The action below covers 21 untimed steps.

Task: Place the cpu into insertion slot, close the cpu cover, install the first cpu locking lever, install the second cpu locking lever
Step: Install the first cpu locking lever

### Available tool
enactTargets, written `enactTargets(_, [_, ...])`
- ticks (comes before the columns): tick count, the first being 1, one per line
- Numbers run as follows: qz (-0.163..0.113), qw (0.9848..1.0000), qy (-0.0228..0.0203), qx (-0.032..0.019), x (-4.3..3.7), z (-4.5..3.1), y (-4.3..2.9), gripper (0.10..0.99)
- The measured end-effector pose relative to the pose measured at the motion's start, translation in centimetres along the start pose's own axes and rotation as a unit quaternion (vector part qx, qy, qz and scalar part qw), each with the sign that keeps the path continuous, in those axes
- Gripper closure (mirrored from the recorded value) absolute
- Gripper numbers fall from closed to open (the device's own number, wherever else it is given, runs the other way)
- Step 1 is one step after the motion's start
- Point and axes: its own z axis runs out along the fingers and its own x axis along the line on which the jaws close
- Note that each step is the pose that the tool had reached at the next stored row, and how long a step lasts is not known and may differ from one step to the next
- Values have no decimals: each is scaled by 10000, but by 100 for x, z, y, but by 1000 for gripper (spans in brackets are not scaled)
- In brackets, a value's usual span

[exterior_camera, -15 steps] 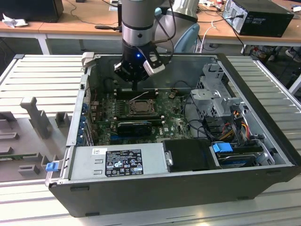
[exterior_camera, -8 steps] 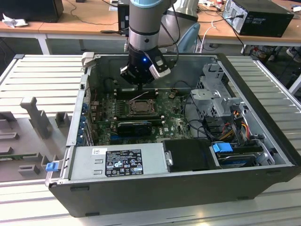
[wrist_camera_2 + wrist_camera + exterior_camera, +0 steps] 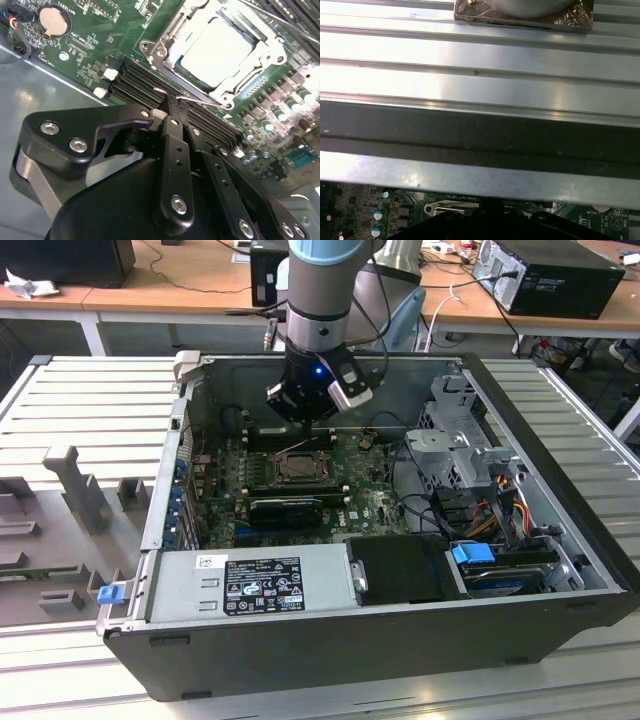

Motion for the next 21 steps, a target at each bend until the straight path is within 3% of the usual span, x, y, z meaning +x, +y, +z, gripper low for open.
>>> enactTargets(9, [-2, 10000, -17, 1, -22, 44, -25, 980])
enactTargets(14, [-3, 10000, -21, 3, -27, 104, -32, 980])
enactTargets(21, [-3, 10000, -20, 3, -37, 113, -34, 980])
